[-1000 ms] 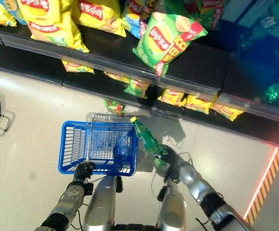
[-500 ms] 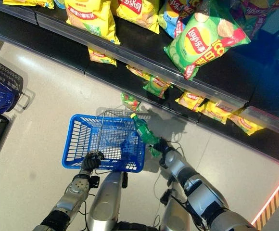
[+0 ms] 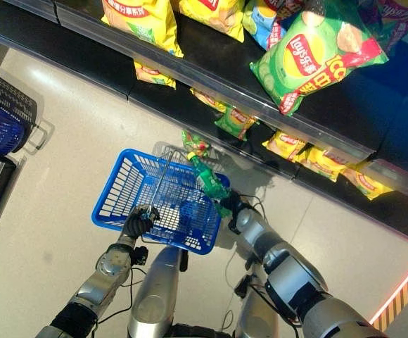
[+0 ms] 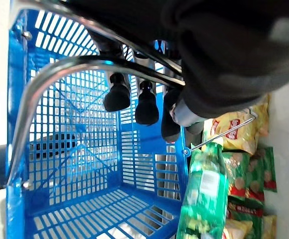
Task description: Pick up the snacks into the basket
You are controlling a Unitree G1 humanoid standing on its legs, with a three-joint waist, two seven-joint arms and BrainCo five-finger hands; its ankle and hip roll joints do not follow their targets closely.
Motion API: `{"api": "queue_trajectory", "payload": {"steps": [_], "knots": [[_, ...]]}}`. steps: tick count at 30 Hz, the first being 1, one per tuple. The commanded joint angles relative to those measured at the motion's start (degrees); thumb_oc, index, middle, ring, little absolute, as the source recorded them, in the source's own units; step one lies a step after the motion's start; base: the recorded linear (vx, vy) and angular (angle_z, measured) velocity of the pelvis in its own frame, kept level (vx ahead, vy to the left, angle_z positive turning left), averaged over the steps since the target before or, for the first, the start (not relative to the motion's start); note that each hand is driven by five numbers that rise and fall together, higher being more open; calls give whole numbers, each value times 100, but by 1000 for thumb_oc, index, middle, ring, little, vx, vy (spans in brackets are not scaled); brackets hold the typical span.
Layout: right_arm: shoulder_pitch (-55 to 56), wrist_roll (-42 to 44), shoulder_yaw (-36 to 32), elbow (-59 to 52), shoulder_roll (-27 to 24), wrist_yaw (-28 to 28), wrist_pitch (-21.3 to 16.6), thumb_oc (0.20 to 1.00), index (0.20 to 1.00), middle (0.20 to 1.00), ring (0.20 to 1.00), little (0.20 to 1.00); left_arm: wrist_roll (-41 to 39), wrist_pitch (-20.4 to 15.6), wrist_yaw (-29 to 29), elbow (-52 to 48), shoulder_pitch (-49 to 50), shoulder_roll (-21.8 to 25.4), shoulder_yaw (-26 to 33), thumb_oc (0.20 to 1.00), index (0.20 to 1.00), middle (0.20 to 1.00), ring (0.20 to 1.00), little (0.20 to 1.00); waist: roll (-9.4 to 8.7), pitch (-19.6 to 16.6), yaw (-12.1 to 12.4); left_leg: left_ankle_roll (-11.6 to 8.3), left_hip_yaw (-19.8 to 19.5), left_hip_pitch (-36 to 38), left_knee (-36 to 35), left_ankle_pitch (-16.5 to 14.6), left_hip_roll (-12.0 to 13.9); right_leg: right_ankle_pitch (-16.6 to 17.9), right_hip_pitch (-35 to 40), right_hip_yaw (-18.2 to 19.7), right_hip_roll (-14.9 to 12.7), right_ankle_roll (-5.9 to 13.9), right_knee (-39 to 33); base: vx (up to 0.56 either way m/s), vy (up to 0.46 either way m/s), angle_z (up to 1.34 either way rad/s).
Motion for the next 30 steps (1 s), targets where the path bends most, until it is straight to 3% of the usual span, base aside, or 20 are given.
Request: {"api": "queue_trajectory", "payload": {"steps": [1, 7, 16, 30], "knots": [[-366, -307, 285, -39, 411, 81, -303, 200, 200, 200, 200, 200, 240, -368, 5, -866, -280, -46, -262, 200, 200, 200, 200, 200, 232, 5, 218, 28, 40, 39, -233, -168, -135, 319, -548, 136, -146, 91, 467, 12, 10, 5], [-212, -518, 624, -478, 565, 148, -370, 200, 200, 200, 200, 200, 422, -263, 90, -665, -630, -109, -318, 200, 200, 200, 200, 200, 119, 5, 131, 18, 37, -14, -244, -166, -114, 309, -623, 164, -116, 77, 466, 0, 0, 0], [-265, -344, 525, -357, 670, 53, -370, 200, 200, 200, 200, 200, 258, -336, 169, -990, -864, -228, -474, 200, 200, 200, 200, 200, 94, 5, 71, 29, 57, -61, -278, -166, -110, 303, -725, 211, -111, 69, 485, 0, 0, 0], [-38, -108, 567, -831, 794, 17, -301, 200, 200, 200, 200, 200, -18, -264, 602, -902, -1126, -339, -127, 200, 200, 200, 200, 200, -50, 5, -125, 32, 129, -171, -225, -187, -68, 274, -939, 326, -76, 22, 560, 0, 0, 0]]}}
